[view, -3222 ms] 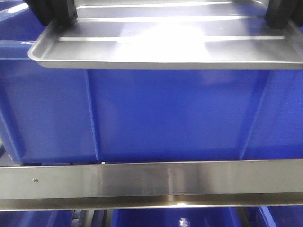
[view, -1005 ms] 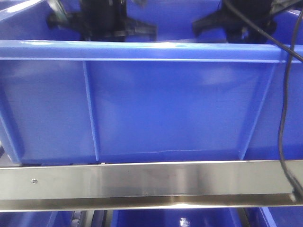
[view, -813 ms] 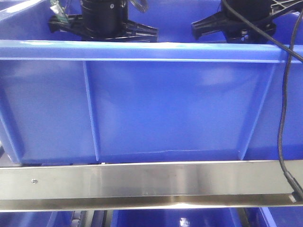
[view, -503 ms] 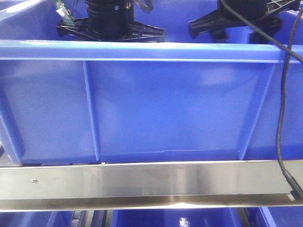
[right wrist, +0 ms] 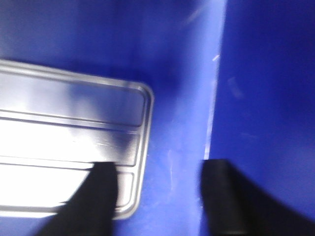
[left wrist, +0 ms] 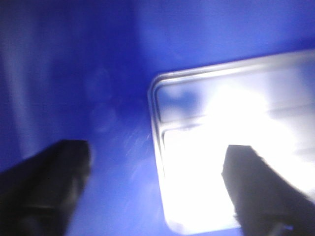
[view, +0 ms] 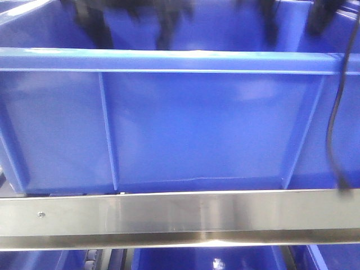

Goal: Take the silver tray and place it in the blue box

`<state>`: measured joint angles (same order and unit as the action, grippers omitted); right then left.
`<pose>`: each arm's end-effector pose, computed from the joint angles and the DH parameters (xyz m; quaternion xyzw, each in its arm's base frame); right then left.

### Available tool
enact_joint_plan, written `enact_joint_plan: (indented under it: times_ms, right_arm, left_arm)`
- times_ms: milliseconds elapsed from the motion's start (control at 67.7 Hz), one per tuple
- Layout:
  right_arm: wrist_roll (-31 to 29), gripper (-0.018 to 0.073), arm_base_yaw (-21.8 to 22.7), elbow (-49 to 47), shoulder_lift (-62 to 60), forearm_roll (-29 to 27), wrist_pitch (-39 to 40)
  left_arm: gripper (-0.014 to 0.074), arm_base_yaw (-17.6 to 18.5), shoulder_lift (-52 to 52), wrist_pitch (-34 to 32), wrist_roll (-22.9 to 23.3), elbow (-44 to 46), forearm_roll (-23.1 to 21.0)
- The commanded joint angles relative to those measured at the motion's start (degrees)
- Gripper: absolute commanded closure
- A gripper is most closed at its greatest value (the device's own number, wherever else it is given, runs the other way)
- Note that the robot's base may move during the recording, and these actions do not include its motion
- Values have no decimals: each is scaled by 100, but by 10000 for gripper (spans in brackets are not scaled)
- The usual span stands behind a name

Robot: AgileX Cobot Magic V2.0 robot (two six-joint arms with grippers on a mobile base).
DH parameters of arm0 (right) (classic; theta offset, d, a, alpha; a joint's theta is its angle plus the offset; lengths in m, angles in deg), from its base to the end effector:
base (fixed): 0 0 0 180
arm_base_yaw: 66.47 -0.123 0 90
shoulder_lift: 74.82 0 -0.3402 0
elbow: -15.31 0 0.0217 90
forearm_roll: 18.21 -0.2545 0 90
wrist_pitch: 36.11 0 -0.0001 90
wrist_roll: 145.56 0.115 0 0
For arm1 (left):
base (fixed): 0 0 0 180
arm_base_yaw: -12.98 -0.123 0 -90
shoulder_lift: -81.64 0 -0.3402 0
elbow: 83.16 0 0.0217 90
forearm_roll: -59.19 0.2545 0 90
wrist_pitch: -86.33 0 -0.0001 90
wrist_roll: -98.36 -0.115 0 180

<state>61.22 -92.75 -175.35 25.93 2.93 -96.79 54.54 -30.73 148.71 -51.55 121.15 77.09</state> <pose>0.3514 0.1332 0.3849 -0.0424 0.9514 -0.0480 0.3012 0.3497 -0.2682 0.3728 0.1298 0.9469 -0.0245 0.2931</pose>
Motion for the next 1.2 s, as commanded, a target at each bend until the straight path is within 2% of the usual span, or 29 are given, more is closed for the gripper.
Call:
enact_joint_plan:
  times_ms: [0, 118, 296, 458, 695, 976, 1182]
  right_arm:
    - [-101, 330, -64, -173, -684, 183, 164]
    - [-138, 519, -85, 116, -1189, 183, 395]
    - [-257, 505, -85, 973, -1987, 183, 782]
    - [-330, 505, -85, 1911, -2772, 183, 1114]
    - [-330, 505, -85, 3048, -4015, 183, 1555]
    - [-330, 505, -85, 4133, -5753, 183, 1895]
    - [-330, 505, -85, 4781, -7092, 183, 1954]
  left_arm:
    - [274, 7, 718, 58, -240, 206, 123]
    - [377, 7, 1167, 161, -525, 140, 123]
    - [555, 7, 1903, 140, -658, -393, 123]
    - [703, 7, 2610, -26, -658, -1391, 123]
    - [701, 7, 3740, -644, -658, -2971, -49]
    - [701, 7, 5715, -2256, -669, -4686, -233]
    - [701, 7, 7235, -2885, -703, -5830, -244]
